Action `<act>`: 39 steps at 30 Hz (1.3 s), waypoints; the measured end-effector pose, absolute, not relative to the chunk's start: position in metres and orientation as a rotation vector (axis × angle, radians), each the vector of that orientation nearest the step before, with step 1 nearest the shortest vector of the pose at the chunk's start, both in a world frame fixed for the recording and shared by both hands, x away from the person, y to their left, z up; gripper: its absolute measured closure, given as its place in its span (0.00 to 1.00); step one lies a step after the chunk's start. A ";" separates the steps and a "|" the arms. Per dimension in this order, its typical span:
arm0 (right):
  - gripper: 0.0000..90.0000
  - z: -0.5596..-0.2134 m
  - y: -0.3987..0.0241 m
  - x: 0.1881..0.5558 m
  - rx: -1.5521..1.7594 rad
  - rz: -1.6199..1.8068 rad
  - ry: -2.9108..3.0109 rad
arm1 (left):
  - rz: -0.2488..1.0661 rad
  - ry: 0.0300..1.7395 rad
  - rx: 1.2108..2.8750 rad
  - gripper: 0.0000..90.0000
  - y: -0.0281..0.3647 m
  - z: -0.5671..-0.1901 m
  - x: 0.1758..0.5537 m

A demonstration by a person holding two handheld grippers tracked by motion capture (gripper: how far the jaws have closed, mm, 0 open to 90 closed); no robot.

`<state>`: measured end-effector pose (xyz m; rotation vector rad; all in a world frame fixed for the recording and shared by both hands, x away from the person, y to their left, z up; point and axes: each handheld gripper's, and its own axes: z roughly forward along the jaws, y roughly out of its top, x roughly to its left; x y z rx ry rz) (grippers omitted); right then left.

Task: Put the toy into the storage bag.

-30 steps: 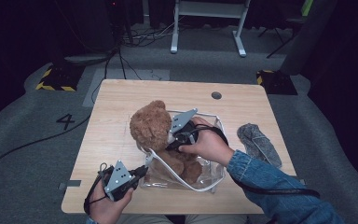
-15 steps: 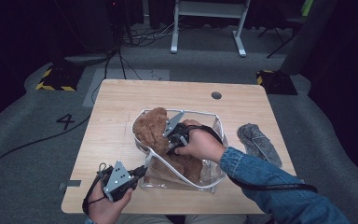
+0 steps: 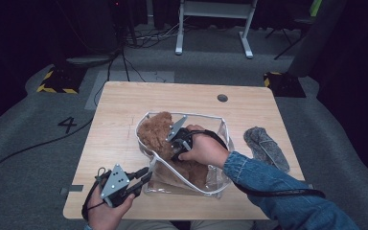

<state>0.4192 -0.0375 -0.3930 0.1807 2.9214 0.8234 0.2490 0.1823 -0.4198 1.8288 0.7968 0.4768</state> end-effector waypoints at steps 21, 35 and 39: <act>0.41 -0.336 -0.086 0.410 0.373 1.110 2.850 | 0.487 0.885 1.837 0.55 0.192 -0.426 0.255; 0.39 -0.271 -0.135 0.398 0.452 1.407 2.579 | 0.474 0.945 1.849 0.52 0.199 -0.433 0.259; 0.39 -0.270 -0.163 0.398 0.524 1.411 2.527 | 0.487 0.980 1.867 0.49 0.204 -0.435 0.262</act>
